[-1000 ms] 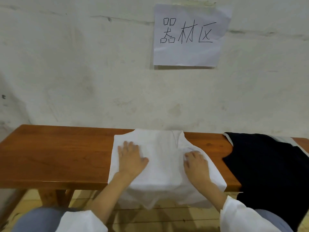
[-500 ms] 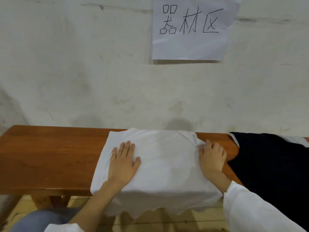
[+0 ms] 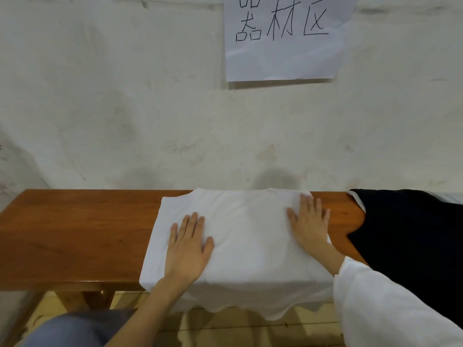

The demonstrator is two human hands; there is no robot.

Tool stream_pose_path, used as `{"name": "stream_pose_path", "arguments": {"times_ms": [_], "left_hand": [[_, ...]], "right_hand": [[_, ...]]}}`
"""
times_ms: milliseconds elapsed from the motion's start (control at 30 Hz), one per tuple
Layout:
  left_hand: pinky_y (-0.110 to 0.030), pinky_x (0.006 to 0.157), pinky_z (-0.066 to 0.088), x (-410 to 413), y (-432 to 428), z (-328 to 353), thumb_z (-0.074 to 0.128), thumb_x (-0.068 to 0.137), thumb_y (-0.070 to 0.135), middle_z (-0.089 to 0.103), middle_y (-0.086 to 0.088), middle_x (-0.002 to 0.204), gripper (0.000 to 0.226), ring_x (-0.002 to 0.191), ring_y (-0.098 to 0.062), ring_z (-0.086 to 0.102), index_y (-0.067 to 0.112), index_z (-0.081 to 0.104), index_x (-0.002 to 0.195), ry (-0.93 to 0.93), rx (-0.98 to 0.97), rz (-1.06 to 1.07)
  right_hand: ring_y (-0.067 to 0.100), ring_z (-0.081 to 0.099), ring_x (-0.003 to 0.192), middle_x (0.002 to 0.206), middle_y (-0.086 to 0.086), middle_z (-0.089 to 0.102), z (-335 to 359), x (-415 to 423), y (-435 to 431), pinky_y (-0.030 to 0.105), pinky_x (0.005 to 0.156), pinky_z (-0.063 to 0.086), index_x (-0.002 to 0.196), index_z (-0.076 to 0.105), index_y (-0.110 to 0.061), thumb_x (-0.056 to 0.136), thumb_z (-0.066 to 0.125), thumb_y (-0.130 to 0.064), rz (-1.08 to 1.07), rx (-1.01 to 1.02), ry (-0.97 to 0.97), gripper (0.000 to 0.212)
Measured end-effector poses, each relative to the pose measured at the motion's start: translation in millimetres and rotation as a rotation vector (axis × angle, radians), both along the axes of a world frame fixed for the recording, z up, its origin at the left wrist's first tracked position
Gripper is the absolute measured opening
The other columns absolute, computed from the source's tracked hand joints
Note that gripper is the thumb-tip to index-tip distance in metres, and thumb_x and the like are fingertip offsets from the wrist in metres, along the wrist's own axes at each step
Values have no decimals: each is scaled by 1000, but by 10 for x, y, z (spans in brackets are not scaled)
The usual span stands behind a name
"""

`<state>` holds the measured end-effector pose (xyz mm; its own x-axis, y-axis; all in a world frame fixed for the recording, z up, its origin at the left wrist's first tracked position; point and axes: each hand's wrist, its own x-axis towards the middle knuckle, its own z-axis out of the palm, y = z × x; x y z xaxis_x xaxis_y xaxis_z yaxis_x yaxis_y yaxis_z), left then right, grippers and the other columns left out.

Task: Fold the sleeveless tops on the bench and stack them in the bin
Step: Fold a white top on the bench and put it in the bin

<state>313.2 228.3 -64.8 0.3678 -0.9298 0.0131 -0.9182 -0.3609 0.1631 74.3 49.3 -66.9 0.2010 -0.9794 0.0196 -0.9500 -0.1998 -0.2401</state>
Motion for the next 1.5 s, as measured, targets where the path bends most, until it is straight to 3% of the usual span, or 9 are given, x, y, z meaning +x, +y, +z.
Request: {"name": "stream_pose_path", "arguments": {"times_ms": [100, 200, 300, 567, 667, 800, 933, 1033, 1500], "left_hand": [[-34, 115, -15, 6, -1, -21, -16, 73, 61, -1, 2, 160, 92, 147, -17, -6, 22, 6, 153, 35, -20, -1], [-35, 115, -14, 5, -7, -17, -16, 73, 61, -1, 2, 161, 91, 147, -16, -7, 22, 5, 153, 21, -17, -4], [-36, 116, -14, -3, -6, -1, -16, 72, 61, -1, 1, 161, 92, 147, -17, -7, 22, 6, 153, 29, -18, 2], [-57, 111, -13, -92, 25, 23, -19, 68, 70, -17, -7, 158, 91, 144, -37, -16, 34, -10, 150, -24, 100, 152], [-58, 112, -8, -250, 116, 62, 3, 87, 70, -11, -7, 159, 74, 145, -37, -12, 33, -7, 150, -44, 140, 152], [-51, 118, 4, -192, 162, 136, 32, 90, 64, 23, -4, 153, 63, 144, -26, 14, 32, 27, 145, 40, -18, 114], [-46, 113, -16, -150, 220, -18, -14, 77, 73, 0, -5, 160, 89, 145, -27, -12, 32, 10, 152, -33, -28, -5], [-49, 112, -16, -63, 100, -31, -36, 61, 73, -12, -2, 160, 102, 145, -27, -18, 34, -6, 151, -44, 32, -15], [-47, 112, -17, -2, 99, 0, -37, 60, 73, -16, 1, 159, 101, 144, -25, -20, 35, -11, 150, -48, 79, -41]], "right_hand": [[32, -4, 146, 159, 12, 7, 91, 29, -65, 53, 116, -3, 152, 6, -12, 100, 20, -47, -119, 70, 86, 65], [27, 4, 147, 159, 10, 13, 160, 205, 41, 44, 118, 0, 151, 13, -10, 102, 28, -35, 132, -114, 51, 57], [21, 7, 147, 159, 4, 14, 106, 379, 168, 36, 119, 1, 150, 18, -16, 102, 25, -38, 344, -30, 44, 53], [33, -5, 146, 160, 10, -4, 43, 135, 302, 44, 118, -3, 152, 2, -22, 97, 16, -57, 72, 55, 125, 67], [29, -8, 147, 160, 6, -7, 112, 27, 309, 42, 117, -6, 152, 2, -24, 98, 21, -55, 158, 89, 90, 66], [26, -5, 147, 160, 9, -3, 149, -15, 615, 41, 119, -3, 152, 5, -17, 100, 30, -43, 127, 57, -11, 63], [28, -10, 147, 160, 5, -10, 19, -135, 896, 45, 113, -13, 152, -5, -26, 81, -10, -66, 110, 46, 156, 82], [28, -10, 147, 160, 3, -11, 35, -99, 709, 49, 118, -7, 151, -7, -29, 93, 5, -62, 46, 64, 142, 69], [29, -12, 146, 159, 6, -14, 79, -60, 926, 49, 116, -9, 150, -12, -24, 96, 9, -59, 15, 84, 158, 68]]}}
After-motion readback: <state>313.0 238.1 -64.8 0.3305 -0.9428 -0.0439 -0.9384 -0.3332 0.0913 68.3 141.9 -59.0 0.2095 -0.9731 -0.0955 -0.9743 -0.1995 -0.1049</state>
